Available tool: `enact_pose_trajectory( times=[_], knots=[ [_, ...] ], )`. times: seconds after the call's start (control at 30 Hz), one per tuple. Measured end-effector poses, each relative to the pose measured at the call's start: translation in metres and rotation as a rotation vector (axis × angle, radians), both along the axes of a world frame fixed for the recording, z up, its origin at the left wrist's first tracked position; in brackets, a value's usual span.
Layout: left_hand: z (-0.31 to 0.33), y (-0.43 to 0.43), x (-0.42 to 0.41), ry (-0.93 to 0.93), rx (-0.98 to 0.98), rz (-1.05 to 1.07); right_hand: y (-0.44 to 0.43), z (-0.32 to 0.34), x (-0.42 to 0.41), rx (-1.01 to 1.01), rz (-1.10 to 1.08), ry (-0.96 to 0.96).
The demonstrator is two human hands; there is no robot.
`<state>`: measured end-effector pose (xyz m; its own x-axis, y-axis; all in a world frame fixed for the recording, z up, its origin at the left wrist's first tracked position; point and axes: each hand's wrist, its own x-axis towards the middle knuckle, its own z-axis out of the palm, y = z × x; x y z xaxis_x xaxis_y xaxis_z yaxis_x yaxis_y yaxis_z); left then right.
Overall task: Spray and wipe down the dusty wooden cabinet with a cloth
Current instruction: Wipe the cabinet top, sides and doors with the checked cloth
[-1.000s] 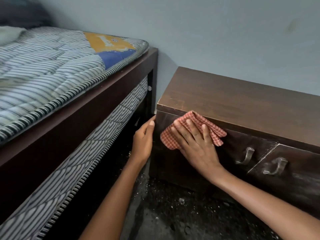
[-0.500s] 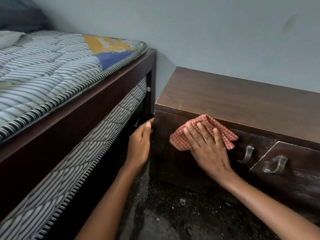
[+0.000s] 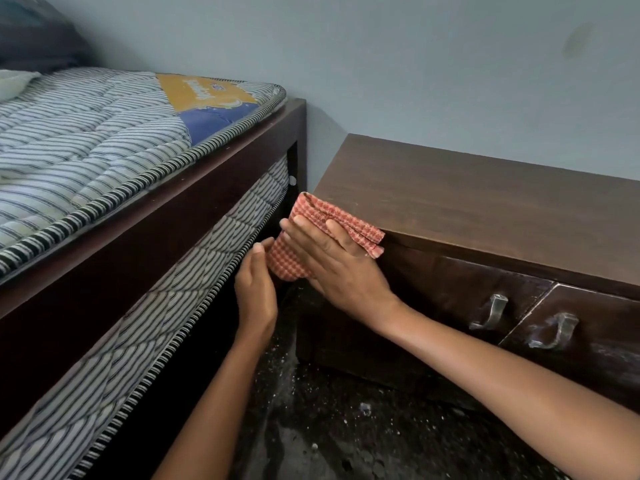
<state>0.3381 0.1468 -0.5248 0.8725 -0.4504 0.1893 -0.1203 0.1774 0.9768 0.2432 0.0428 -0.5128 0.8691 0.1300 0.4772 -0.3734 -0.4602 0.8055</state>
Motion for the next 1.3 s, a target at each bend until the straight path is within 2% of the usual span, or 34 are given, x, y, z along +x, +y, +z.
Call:
enact_pose_trajectory(
  times=[0.2, 0.3, 0.43, 0.53, 0.73, 0.87, 0.97, 1.07, 1.2, 1.3],
  knots=[
    [0.001, -0.005, -0.013, -0.112, 0.025, -0.020, -0.025, -0.008, -0.055, 0.008, -0.007, -0.117],
    [-0.001, -0.009, -0.021, -0.266, 0.111, -0.003, -0.034, -0.011, -0.083, 0.014, -0.074, -0.144],
    [0.004, -0.016, -0.034, -0.576, 0.224, 0.123, -0.041, -0.010, -0.113, 0.033, -0.148, -0.143],
    [0.002, -0.022, -0.042, -0.669, 0.272, 0.146, -0.045, -0.010, -0.132, 0.110, -0.169, -0.184],
    [-0.008, -0.028, -0.036, -0.573, 0.232, 0.183, -0.048, -0.004, -0.183, 0.432, -0.248, -0.466],
    [-0.012, -0.027, -0.023, -0.531, 0.204, 0.206, -0.042, 0.001, -0.183, 0.502, -0.274, -0.507],
    [-0.014, -0.022, -0.013, -0.422, 0.167, 0.200, -0.041, 0.003, -0.175, 0.472, -0.234, -0.429],
    [-0.016, -0.020, -0.006, -0.179, 0.099, 0.156, -0.037, 0.007, -0.147, 0.366, -0.175, -0.262],
    [-0.019, -0.020, 0.007, 0.103, 0.010, 0.077, -0.024, 0.000, -0.089, 0.229, -0.122, -0.159],
    [-0.027, -0.015, 0.016, 0.164, 0.022, -0.010, -0.015, -0.011, -0.054, 0.150, -0.068, -0.105]
  ],
)
